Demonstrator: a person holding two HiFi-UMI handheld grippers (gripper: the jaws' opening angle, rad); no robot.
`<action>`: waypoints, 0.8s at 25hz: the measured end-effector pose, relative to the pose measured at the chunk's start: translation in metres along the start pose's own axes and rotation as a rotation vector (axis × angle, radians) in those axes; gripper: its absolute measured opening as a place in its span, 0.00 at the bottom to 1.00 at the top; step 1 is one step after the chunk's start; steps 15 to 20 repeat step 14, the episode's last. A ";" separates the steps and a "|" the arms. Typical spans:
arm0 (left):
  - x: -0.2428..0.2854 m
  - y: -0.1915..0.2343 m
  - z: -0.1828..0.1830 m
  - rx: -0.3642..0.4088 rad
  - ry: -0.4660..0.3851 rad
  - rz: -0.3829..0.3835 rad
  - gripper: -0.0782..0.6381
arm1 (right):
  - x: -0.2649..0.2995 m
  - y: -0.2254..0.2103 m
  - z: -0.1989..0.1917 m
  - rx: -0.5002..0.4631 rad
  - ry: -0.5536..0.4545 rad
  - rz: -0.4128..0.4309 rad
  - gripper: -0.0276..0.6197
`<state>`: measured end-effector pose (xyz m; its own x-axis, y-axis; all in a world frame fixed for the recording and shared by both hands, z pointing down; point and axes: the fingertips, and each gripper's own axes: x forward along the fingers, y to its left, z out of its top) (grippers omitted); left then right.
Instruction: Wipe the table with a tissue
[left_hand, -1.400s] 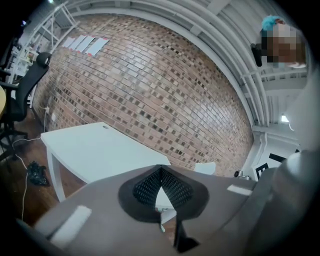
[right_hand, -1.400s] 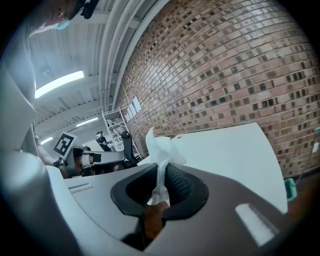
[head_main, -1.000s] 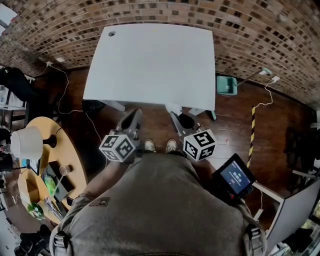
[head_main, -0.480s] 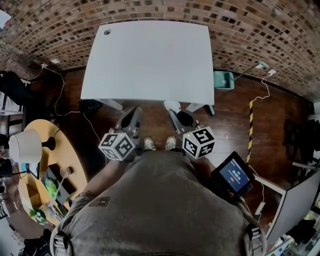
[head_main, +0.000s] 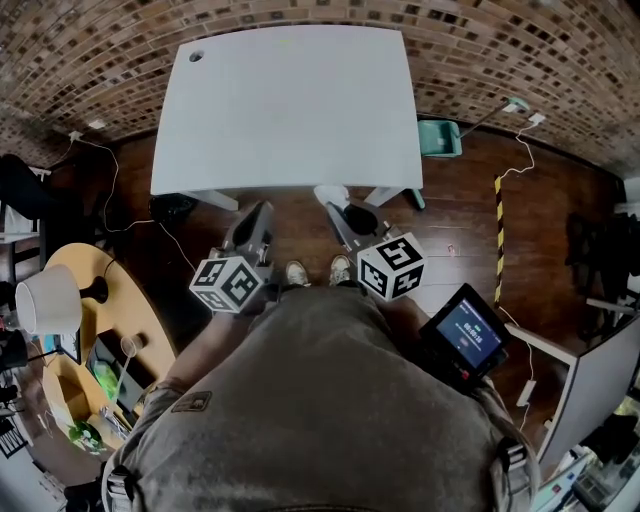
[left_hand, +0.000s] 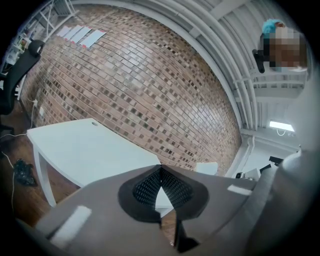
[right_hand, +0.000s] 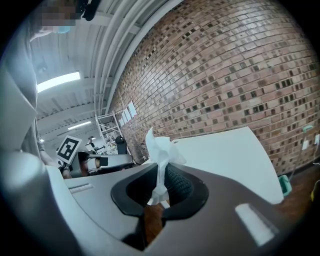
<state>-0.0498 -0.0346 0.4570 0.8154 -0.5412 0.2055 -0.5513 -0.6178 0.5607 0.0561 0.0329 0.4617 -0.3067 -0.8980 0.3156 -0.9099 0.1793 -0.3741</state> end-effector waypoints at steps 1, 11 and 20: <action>0.001 0.000 0.000 0.000 0.001 0.000 0.11 | 0.000 -0.001 0.000 0.001 0.001 0.002 0.12; 0.007 0.000 -0.001 0.009 0.018 0.009 0.11 | 0.004 -0.006 0.000 0.008 0.008 0.015 0.12; 0.012 -0.002 -0.001 0.011 0.023 0.007 0.11 | 0.004 -0.010 0.002 0.008 0.008 0.015 0.12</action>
